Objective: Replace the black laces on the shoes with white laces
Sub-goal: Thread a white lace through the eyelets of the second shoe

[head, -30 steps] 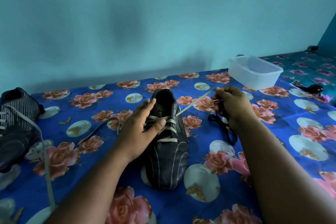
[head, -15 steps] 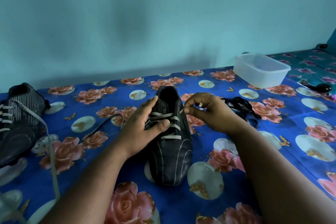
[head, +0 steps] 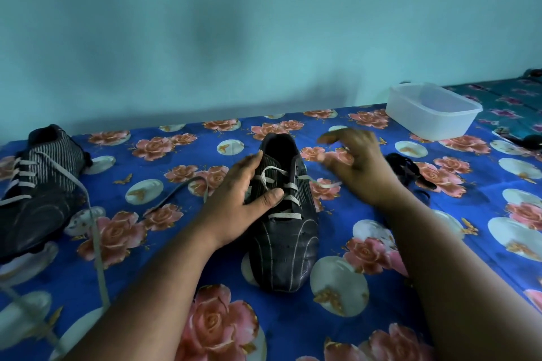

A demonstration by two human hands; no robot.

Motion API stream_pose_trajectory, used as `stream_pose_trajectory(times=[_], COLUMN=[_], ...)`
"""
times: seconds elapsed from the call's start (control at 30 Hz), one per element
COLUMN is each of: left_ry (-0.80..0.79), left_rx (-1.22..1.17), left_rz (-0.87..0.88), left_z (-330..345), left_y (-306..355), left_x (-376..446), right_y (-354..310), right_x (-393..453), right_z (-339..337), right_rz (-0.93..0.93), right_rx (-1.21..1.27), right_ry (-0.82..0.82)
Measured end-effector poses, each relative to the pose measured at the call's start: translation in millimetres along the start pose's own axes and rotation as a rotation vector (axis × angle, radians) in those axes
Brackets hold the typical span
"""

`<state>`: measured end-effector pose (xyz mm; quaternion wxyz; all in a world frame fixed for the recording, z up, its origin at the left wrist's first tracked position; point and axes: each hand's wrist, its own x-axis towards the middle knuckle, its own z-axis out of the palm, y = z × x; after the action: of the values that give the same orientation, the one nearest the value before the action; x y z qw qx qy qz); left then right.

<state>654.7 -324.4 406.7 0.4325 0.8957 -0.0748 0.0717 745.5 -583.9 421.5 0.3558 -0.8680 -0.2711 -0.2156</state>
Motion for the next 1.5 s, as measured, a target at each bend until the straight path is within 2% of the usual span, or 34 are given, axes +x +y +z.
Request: stream_pose_trajectory(times=[0.07, 0.13, 0.23, 0.4, 0.47, 0.6, 0.7, 0.83, 1.0, 1.13, 1.23, 1.33, 1.43, 1.5], left_ry=[-0.002, 0.003, -0.008, 0.068, 0.087, 0.099, 0.107, 0.092, 0.092, 0.076, 0.082, 0.154, 0.349, 0.451], left_rx=[0.036, 0.048, 0.061, 0.06, 0.084, -0.085, -0.202, -0.294, -0.345, -0.389, -0.338, -0.132, 0.119, 0.307], left_rz=[-0.008, 0.006, 0.01, 0.003, -0.022, -0.052, -0.031, -0.046, -0.088, -0.129, -0.126, -0.1, -0.102, -0.023], left_z=[0, 0, 1, 2, -1, -8, -13, -18, -23, -27, -27, -25, -23, -20], left_y=[0, 1, 2, 2, 5, 3, 2, 2, 1, -6, -5, -9, -21, -26], left_x=[0, 0, 0, -1, -1, 0, 1, 3, 2, 3, 2, 4, 13, 20], right_y=[-9, -12, 0, 24, 23, 14, 4, -4, -10, -9, -13, -12, 1, 12], right_x=[-4, -4, -2, 0, -1, 0, -4, -3, -3, -3, -5, -5, 3, 5], right_z=[7, 10, 6, 4, 7, 6, 5, 11, 8, 9, 5, -3, -12, -18], right_rz=[-0.174, -0.175, -0.102, 0.078, 0.08, 0.025, -0.047, -0.111, -0.01, 0.009, 0.0, 0.073, 0.144, 0.283], right_rx=[0.062, 0.123, 0.112, -0.095, -0.108, -0.006, 0.128, 0.181, 0.329, 0.287, 0.258, 0.236, 0.151, 0.073], right_ry=[-0.162, -0.217, -0.169, -0.042, -0.043, -0.026, -0.112, -0.235, -0.289, -0.286, -0.262, -0.178, 0.085, 0.242])
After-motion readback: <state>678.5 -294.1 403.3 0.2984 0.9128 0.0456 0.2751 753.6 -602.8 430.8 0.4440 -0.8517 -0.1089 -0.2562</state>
